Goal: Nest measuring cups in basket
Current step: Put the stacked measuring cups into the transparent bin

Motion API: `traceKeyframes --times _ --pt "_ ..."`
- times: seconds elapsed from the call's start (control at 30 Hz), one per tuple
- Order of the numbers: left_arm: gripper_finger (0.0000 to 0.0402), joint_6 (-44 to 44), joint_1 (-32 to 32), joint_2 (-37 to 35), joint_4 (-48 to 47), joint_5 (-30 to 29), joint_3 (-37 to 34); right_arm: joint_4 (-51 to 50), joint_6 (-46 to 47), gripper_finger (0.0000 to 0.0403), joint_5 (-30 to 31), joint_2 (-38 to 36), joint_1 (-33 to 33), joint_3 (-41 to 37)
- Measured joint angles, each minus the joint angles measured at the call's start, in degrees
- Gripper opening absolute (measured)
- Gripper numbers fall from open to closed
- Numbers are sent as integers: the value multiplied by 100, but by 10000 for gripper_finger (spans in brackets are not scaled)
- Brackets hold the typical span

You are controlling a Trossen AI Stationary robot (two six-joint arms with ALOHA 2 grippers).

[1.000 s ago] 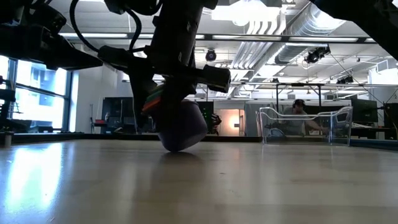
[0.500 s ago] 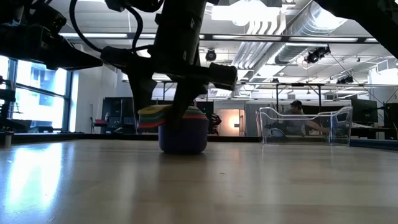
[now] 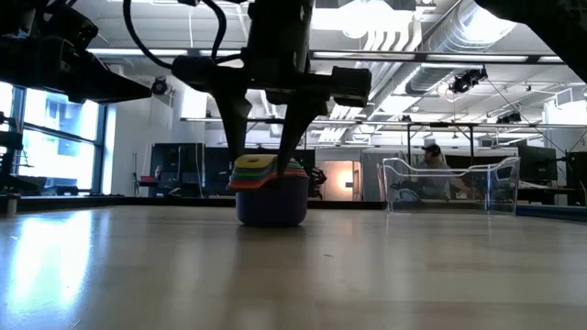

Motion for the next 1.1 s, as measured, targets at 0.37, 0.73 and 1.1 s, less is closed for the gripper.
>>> traceKeyframes --times 0.37,0.73,1.1 --pt "49 0 -1 0 1 2 0 93 -250 189 -276 -3 -60 -61" --pt "49 0 2 0 -2 2 0 26 -503 188 -288 54 -156 -66" --pt "49 0 0 0 0 4 0 7 -733 181 -312 203 -165 -66"
